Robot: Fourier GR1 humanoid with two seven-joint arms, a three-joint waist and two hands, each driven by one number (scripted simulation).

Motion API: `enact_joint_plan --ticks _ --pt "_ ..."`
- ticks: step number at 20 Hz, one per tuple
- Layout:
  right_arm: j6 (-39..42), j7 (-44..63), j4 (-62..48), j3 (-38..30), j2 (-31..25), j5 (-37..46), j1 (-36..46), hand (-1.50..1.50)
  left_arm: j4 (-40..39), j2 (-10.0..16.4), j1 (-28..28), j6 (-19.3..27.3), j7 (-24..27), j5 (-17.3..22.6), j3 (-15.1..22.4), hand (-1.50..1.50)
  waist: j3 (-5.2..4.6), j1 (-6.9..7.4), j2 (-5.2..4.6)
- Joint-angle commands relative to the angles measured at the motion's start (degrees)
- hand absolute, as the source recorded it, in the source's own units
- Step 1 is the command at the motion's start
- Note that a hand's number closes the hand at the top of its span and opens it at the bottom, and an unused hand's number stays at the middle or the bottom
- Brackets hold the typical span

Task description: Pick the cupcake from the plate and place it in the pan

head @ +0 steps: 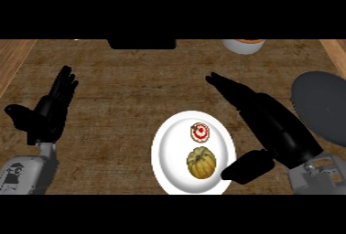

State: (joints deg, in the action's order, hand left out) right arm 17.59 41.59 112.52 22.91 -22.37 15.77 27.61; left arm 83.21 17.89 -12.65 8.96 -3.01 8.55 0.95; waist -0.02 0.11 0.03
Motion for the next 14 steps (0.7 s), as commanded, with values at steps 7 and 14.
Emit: enact_joint_plan --ticks 7,14 --pt "1.67 0.64 -7.64 -0.61 5.98 9.74 -1.54 -1.5 1.86 -3.57 -0.12 1.49 -1.73 -4.04 0.6 0.0 0.02 -0.02 -0.02" --pt "5.79 -6.15 -11.8 -2.41 7.89 11.35 -4.09 -1.5 1.35 -2.19 -2.32 -1.83 -3.71 -2.97 -3.38 0.0 0.02 -0.07 -0.02"
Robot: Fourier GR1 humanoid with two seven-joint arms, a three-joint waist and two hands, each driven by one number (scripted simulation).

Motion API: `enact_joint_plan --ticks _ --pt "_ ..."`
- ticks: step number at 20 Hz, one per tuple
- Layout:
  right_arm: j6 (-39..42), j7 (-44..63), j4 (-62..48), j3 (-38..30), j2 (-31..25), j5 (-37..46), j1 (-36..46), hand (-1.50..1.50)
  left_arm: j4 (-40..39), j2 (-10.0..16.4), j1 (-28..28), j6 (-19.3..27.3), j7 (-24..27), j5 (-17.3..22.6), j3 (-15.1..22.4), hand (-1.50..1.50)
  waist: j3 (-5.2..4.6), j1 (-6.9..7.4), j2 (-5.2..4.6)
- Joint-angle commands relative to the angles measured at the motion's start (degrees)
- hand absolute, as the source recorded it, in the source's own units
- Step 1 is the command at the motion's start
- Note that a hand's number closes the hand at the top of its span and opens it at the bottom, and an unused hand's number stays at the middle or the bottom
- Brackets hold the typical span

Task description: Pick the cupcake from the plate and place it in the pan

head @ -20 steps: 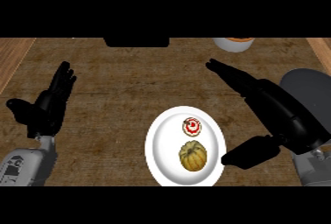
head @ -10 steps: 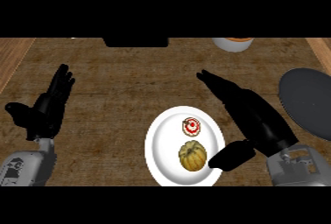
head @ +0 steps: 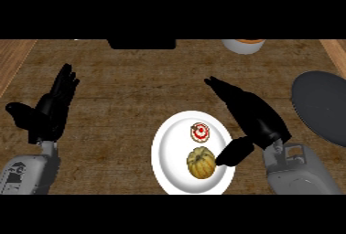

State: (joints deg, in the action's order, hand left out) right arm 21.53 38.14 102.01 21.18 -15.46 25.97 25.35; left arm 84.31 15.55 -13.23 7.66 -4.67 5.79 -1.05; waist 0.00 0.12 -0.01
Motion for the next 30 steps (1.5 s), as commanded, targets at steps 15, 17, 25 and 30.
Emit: enact_joint_plan --ticks 15,17,25,30 --pt "6.48 -4.4 -13.89 2.61 6.88 11.86 1.77 -1.5 0.89 -1.55 0.17 -2.15 0.14 -2.17 -2.61 0.0 0.0 0.19 -0.01" --pt "8.06 -2.4 -12.33 3.76 6.27 13.78 1.01 -1.5 0.8 -2.05 1.61 -2.17 1.13 -2.68 -2.36 0.0 -0.01 0.03 0.02" --pt "9.99 -5.11 -17.02 2.31 8.19 18.69 0.75 -1.5 4.17 -3.01 2.53 -3.6 -1.74 -2.97 -2.4 0.0 0.01 0.07 0.05" --pt "8.23 -7.63 -25.59 0.6 12.35 21.04 4.8 -1.5 -2.19 -3.89 -0.58 -3.44 0.74 -4.43 -3.26 0.0 0.0 0.09 -0.06"
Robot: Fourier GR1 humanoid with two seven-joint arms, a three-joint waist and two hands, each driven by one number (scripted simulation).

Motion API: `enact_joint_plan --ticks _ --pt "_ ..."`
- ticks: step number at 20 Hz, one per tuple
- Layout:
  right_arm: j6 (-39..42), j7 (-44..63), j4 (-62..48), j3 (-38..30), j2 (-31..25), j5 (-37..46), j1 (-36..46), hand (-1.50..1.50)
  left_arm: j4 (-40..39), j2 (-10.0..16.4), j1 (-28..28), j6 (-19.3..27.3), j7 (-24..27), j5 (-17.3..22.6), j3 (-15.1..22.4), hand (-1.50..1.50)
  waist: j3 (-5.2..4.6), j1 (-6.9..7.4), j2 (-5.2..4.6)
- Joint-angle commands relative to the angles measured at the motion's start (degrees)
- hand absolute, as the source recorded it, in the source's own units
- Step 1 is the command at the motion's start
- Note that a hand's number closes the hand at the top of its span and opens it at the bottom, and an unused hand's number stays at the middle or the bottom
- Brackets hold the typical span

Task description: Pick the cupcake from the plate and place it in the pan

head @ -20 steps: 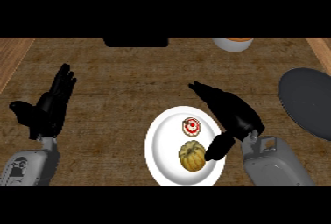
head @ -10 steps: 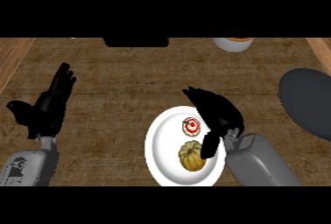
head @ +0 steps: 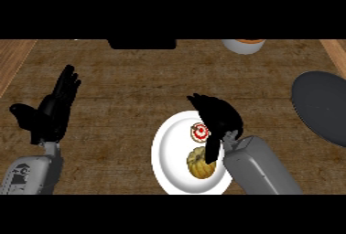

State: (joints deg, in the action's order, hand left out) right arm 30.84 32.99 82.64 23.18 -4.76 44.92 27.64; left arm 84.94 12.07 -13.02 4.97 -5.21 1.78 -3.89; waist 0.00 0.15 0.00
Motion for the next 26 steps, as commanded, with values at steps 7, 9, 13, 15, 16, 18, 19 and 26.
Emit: enact_joint_plan --ticks 7,9,13,15,16,18,19,26 --pt "-1.77 -5.2 -10.29 -1.55 2.48 6.71 1.48 -1.5 -0.38 -1.21 2.37 -0.96 2.77 -0.88 -1.27 0.0 0.0 0.08 -0.02" --pt "-3.19 -7.49 -10.87 -0.13 1.05 7.28 -1.29 -1.5 -5.9 -0.61 -4.12 -0.61 1.44 -1.3 -2.01 0.0 0.0 -0.26 -0.09" --pt "-0.66 -3.64 -10.25 -0.26 4.64 7.29 -0.45 -1.5 -3.95 -1.13 -2.43 -1.06 1.73 -1.38 -2.1 0.0 0.0 -0.11 -0.01" --pt "-2.67 -9.77 -14.59 -1.61 3.26 7.76 -1.1 -1.5 -3.15 -0.68 -1.23 -1.89 2.0 -0.63 -2.71 0.0 0.0 -0.05 -0.04" --pt "-2.8 -9.64 -13.85 0.55 4.66 8.4 -1.51 1.5 -2.28 0.27 -1.73 -2.03 0.72 -0.48 -3.36 0.0 0.0 -0.01 -0.02" --pt "0.0 -15.89 -14.11 -0.68 1.11 7.36 1.74 1.5 -2.96 -1.89 -1.0 -0.68 1.72 -2.37 -1.17 0.0 0.0 -0.01 -0.06" --pt "-0.61 -15.78 -10.84 1.05 1.01 8.56 -1.29 1.5 1.54 -0.62 0.62 -2.14 -0.4 -0.86 -1.9 0.0 0.01 0.02 0.05" --pt "-1.39 -16.33 -11.67 0.27 4.0 12.03 -0.91 1.5 -0.73 -2.27 -0.62 -1.02 1.02 -2.38 -1.78 0.0 0.0 -0.11 0.03"
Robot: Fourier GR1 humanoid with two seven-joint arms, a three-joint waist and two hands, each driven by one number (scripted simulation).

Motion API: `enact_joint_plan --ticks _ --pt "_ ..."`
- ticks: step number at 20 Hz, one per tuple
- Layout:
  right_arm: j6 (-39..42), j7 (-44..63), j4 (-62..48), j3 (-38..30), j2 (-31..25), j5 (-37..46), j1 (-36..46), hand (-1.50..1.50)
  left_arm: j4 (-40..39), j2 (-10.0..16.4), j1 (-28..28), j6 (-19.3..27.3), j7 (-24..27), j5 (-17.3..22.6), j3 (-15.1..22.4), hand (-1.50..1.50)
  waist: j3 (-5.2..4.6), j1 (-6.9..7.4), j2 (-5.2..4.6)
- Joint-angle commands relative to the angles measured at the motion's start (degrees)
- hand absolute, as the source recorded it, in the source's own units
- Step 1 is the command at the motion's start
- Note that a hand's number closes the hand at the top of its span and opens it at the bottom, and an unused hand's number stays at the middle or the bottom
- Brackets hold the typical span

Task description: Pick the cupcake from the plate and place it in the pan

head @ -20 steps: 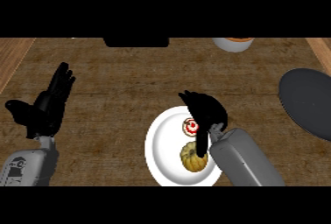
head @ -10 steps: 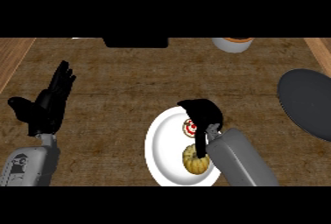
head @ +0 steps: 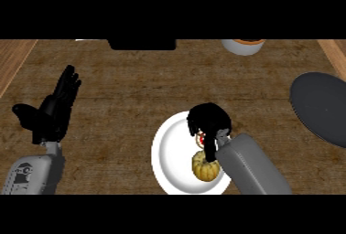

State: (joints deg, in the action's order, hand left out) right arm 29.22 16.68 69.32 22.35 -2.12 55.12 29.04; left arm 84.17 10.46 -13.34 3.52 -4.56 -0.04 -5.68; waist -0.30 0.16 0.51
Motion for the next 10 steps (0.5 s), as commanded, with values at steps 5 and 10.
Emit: enact_joint_plan --ticks 5,10 --pt "-0.88 -3.32 16.99 2.69 -6.23 1.49 -15.57 1.5 2.73 0.82 3.72 -1.63 0.98 1.15 -1.39 0.0 0.3 -0.87 -0.13" --pt "-0.38 -8.67 38.39 3.81 -18.26 -0.85 -32.8 1.5 0.5 1.62 1.95 -0.43 -0.82 1.79 -3.65 0.0 0.25 -4.2 0.53"
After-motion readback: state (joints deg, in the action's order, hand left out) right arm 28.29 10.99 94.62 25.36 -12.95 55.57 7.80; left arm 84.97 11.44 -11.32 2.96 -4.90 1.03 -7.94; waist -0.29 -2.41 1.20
